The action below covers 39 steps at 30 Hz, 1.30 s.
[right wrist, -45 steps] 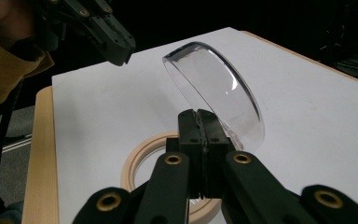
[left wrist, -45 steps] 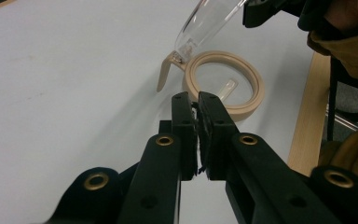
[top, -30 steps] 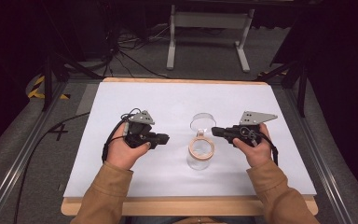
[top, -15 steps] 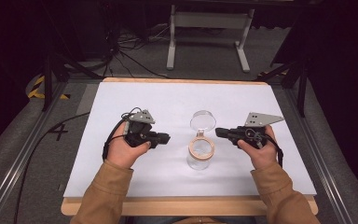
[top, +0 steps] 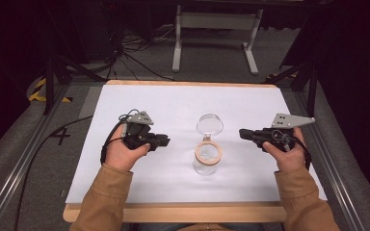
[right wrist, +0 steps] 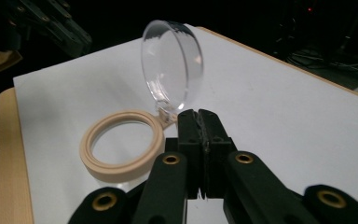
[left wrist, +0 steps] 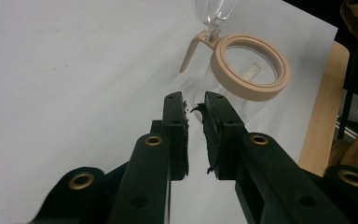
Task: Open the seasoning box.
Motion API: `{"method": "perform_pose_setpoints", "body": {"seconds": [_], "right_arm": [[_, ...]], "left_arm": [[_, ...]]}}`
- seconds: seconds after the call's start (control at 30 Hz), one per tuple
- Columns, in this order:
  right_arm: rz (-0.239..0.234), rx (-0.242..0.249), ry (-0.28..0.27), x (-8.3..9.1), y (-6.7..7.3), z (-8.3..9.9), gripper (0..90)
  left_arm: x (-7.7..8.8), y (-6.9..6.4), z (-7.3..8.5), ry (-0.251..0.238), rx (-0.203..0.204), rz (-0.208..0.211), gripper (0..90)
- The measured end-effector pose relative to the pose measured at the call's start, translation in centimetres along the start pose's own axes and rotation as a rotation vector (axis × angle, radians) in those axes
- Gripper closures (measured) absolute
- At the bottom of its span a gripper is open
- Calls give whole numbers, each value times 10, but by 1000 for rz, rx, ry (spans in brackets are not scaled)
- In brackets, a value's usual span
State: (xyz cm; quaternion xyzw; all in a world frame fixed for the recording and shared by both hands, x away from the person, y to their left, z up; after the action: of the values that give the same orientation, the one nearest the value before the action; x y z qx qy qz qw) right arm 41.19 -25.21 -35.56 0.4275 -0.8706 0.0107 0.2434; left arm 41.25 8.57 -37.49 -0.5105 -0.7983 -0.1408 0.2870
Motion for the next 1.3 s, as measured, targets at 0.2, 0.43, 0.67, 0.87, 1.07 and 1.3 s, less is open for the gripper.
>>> {"method": "perform_pose_setpoints", "body": {"seconds": [0.2,0.43,0.67,0.87,1.07,1.3], "right_arm": [[58,-15,-3,17,-16,1,850],[140,-39,33,29,-40,11,788],[210,-104,77,35,-69,28,753],[252,-175,144,35,-92,51,730],[272,-233,190,30,-108,71,726],[279,-264,231,20,-119,90,725]], "left_arm": [[8,12,10,4,27,-25,772],[10,35,29,42,96,-93,754],[8,51,40,70,133,-135,740],[-1,61,51,117,160,-155,729],[-14,71,65,156,186,-145,728],[-28,80,82,180,213,-136,718]]}}
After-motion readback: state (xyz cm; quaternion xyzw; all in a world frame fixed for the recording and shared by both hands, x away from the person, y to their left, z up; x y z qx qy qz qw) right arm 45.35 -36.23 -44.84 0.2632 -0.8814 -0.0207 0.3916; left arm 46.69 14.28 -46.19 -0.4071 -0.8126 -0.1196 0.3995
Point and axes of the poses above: each handheld gripper's, and its own axes: x roughly backward along the jaws, z roughly out of its underside, y roughly to its left, the point moved 6 cm from there along -x, roughly forward along the jaws, and after that the axes turned 10 degrees about -x, right-handed, at the moved point
